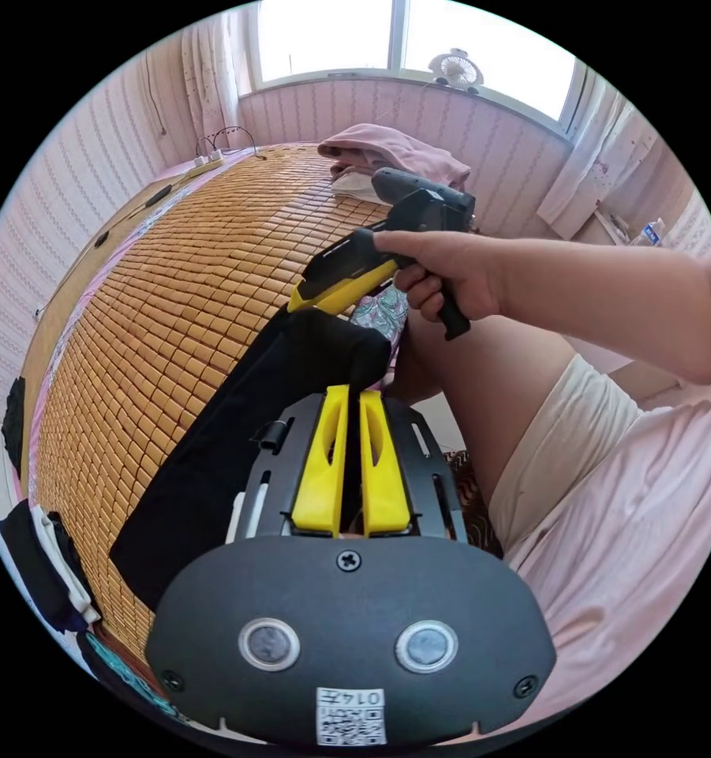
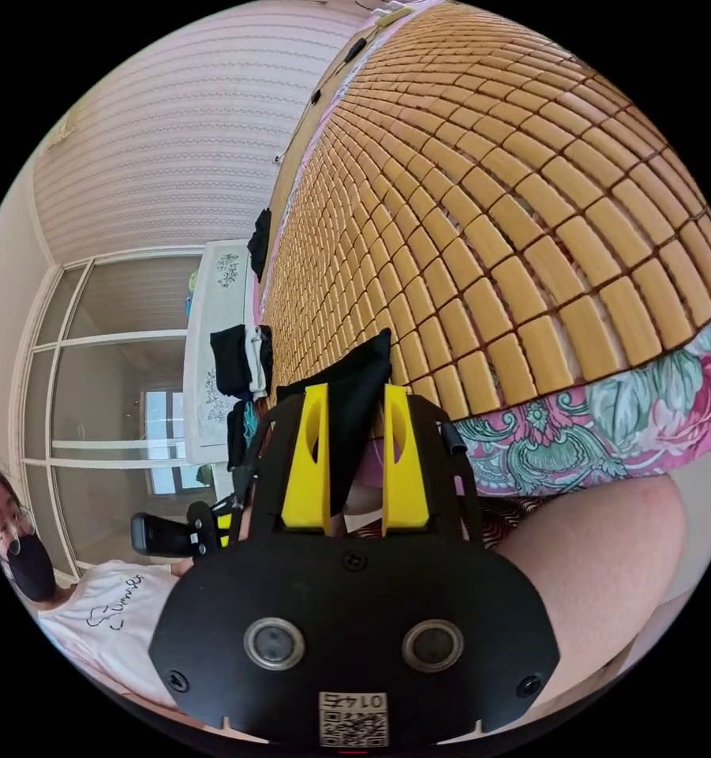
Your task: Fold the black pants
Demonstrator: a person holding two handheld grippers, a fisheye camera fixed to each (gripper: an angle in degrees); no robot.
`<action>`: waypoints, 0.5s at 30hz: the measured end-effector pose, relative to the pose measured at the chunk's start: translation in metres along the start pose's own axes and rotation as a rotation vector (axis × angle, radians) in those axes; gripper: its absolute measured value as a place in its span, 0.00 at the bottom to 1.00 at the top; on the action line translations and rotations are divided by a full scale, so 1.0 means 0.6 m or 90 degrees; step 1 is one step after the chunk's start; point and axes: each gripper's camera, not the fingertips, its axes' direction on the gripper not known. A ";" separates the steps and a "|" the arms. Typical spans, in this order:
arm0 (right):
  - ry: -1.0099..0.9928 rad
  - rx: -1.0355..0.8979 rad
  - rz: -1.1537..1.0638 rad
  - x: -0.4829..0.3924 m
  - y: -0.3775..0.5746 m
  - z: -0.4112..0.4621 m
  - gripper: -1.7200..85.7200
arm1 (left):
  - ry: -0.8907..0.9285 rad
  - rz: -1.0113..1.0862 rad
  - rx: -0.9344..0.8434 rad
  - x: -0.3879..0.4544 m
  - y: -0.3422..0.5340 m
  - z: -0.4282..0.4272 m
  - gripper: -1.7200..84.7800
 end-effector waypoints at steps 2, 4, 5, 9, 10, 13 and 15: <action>-0.005 -0.016 0.012 0.014 -0.005 0.008 0.07 | 0.006 -0.004 0.001 -0.005 0.006 -0.005 0.02; -0.058 -0.003 0.007 0.027 -0.007 -0.006 0.05 | 0.005 -0.009 0.010 -0.011 0.009 -0.015 0.02; -0.072 0.003 0.001 0.028 -0.006 -0.013 0.05 | 0.005 -0.010 0.028 -0.016 0.009 -0.025 0.02; -0.104 0.069 -0.083 -0.001 0.005 -0.091 0.04 | 0.037 -0.017 0.126 -0.039 -0.006 -0.068 0.02; -0.101 0.091 -0.107 -0.015 0.009 -0.118 0.04 | 0.042 -0.018 0.144 -0.042 -0.010 -0.075 0.02; -0.089 0.128 -0.162 -0.056 0.015 -0.172 0.04 | 0.067 -0.045 0.235 -0.066 -0.019 -0.108 0.02; -0.075 0.120 -0.199 -0.090 0.014 -0.178 0.04 | 0.092 -0.101 0.279 -0.101 -0.006 -0.131 0.02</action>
